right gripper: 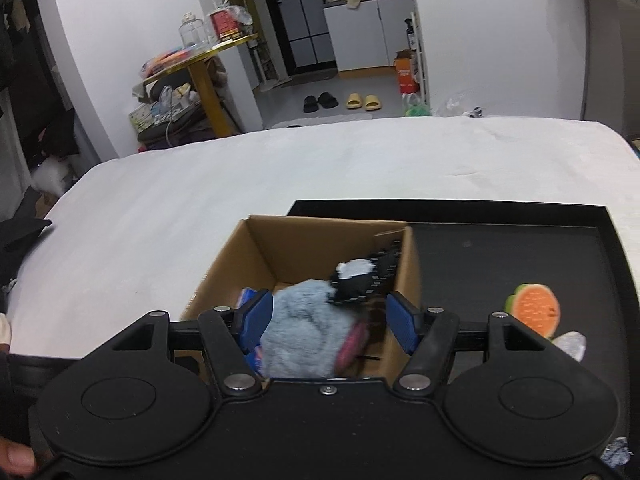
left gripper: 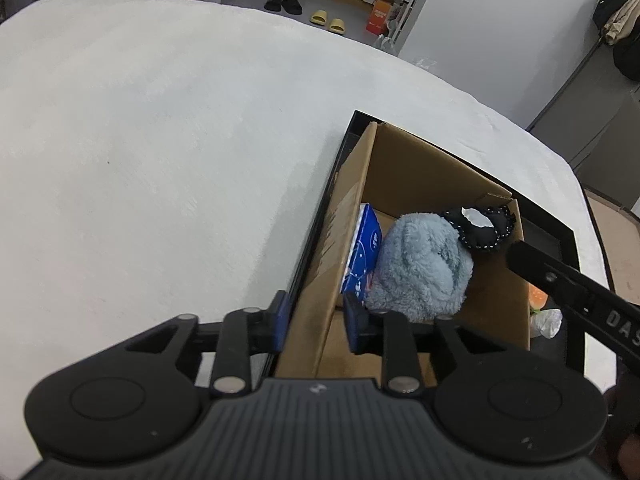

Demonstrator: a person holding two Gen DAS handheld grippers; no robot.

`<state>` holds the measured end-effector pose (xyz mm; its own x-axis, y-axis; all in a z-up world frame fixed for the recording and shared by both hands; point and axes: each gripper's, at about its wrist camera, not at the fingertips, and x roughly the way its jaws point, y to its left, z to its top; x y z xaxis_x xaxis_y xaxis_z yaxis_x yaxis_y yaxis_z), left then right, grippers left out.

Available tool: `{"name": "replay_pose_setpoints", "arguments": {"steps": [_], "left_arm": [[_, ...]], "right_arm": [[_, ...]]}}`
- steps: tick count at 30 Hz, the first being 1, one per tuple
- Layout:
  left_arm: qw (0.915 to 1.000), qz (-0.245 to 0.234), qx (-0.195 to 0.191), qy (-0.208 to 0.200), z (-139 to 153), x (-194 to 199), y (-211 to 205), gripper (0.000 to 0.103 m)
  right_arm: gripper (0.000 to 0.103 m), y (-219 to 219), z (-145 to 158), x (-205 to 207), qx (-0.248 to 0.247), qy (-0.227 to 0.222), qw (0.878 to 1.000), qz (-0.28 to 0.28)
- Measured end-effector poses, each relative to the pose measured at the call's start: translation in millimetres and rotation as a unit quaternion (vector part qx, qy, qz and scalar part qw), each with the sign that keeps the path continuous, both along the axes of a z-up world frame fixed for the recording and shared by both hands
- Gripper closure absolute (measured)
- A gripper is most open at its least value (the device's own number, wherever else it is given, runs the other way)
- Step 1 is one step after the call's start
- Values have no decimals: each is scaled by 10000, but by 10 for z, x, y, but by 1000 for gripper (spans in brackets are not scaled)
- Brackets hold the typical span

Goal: Organize soft objects
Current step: 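Withdraw the open right gripper from the box toward the tray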

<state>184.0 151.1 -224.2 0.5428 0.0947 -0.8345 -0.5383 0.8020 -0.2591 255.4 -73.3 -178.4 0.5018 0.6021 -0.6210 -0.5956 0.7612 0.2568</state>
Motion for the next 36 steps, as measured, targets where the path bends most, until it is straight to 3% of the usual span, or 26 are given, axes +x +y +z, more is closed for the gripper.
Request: {"name": "replay_pose_setpoints", "arguments": {"steps": [5, 14, 19, 21, 26, 28, 30, 36], "left_arm": [[9998, 67, 174, 37, 33, 23, -37, 56], [9991, -57, 408, 58, 71, 54, -205, 52], [9987, -132, 490, 51, 89, 76, -307, 52], [9984, -159, 536, 72, 87, 90, -341, 47], [9981, -149, 587, 116, 89, 99, -393, 33], [9976, -150, 662, 144, 94, 105, -427, 31], [9970, -146, 741, 173, 94, 113, -452, 29], [9954, -94, 904, 315, 55, 147, -511, 27]], "right_arm": [[40, -170, -30, 50, 26, 12, 9998, -175], [40, -556, -140, 103, -25, 145, 9984, -551], [31, -787, -223, 112, -179, 140, 9960, -862], [26, -875, -247, 103, -248, 73, 9952, -949], [26, -970, -307, 162, -316, 44, 9942, -1026], [26, -980, -342, 180, -314, 46, 9943, -1015], [19, -1001, -390, 203, -319, 61, 9941, -1038], [18, -1076, -537, 329, -140, 123, 9940, -1079]]}}
